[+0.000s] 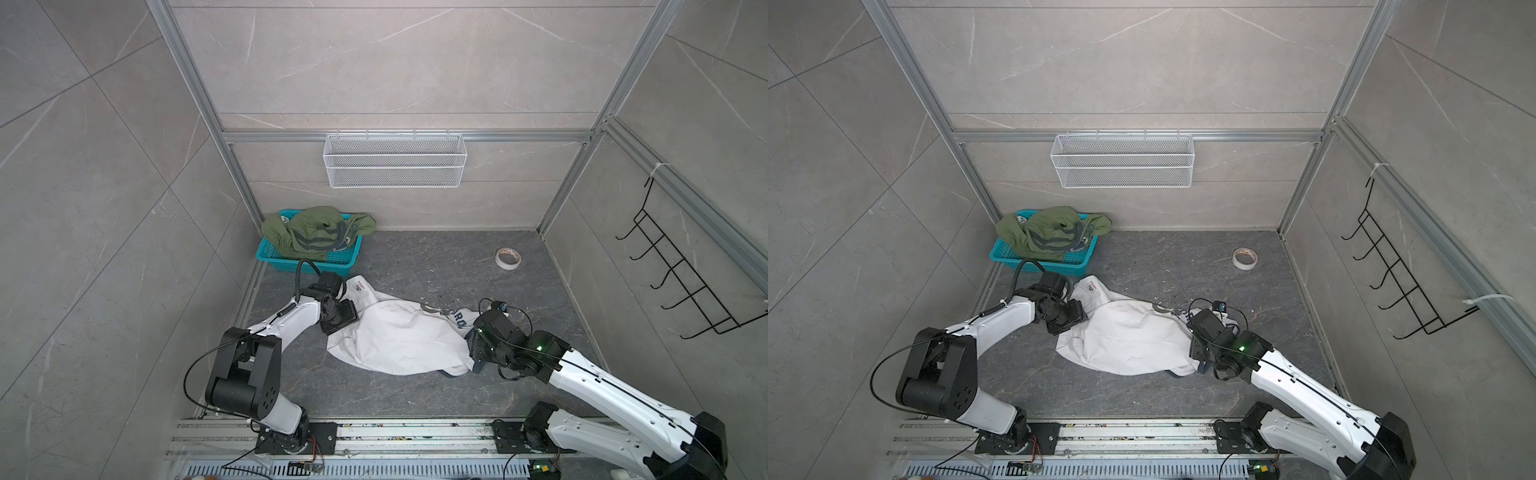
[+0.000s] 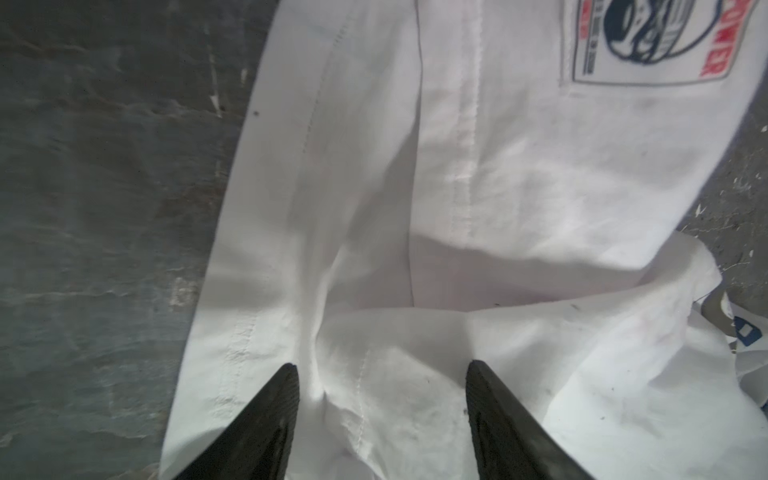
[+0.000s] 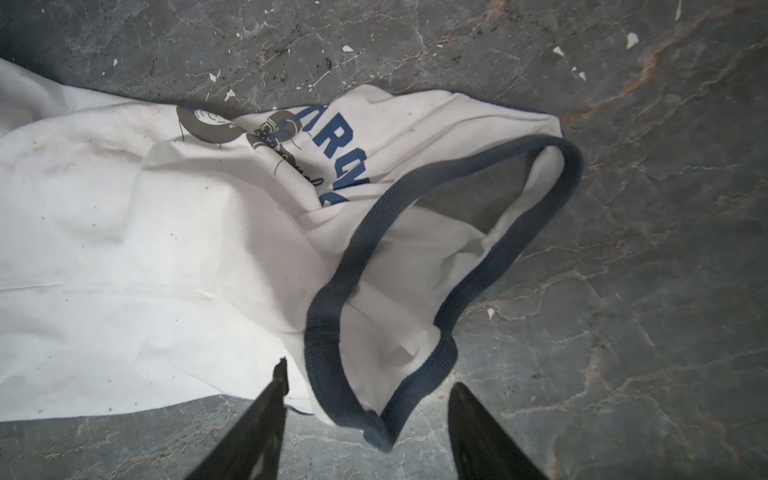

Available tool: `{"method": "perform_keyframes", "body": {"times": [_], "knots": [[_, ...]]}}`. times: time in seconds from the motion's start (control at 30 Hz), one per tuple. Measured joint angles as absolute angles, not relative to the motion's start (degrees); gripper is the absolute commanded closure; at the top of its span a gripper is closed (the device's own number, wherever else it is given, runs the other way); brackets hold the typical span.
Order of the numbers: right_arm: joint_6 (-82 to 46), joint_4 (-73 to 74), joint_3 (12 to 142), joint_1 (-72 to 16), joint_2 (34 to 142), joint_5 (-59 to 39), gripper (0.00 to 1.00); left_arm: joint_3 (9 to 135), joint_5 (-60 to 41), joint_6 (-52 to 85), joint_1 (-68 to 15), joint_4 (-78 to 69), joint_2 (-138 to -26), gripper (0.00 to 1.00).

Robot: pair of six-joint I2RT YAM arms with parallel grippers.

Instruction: Fold and stack the tank tops

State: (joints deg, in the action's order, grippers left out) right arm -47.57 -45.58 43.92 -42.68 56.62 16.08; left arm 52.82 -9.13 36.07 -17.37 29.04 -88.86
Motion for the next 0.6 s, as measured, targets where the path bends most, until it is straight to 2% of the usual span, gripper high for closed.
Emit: {"method": "perform_keyframes", "body": {"times": [0.17, 0.3, 0.4, 0.6], "knots": [[-46.7, -40.6, 43.8, -40.7, 60.3, 12.8, 0.34, 52.5, -9.1, 36.1, -18.7, 27.5, -89.6, 0.33], [-46.3, -34.3, 42.8, -35.4, 64.2, 5.5, 0.4, 50.9, -8.6, 36.2, -18.7, 26.5, -89.6, 0.33], [-46.3, -30.6, 41.5, -32.3, 66.6, 0.4, 0.48, 49.8, -8.0, 36.2, -18.7, 26.4, -89.6, 0.32], [-45.6, -28.8, 40.8, -31.5, 66.6, -4.7, 0.81, 47.2, -7.6, 36.2, -18.7, 25.3, -87.5, 0.31]]}}
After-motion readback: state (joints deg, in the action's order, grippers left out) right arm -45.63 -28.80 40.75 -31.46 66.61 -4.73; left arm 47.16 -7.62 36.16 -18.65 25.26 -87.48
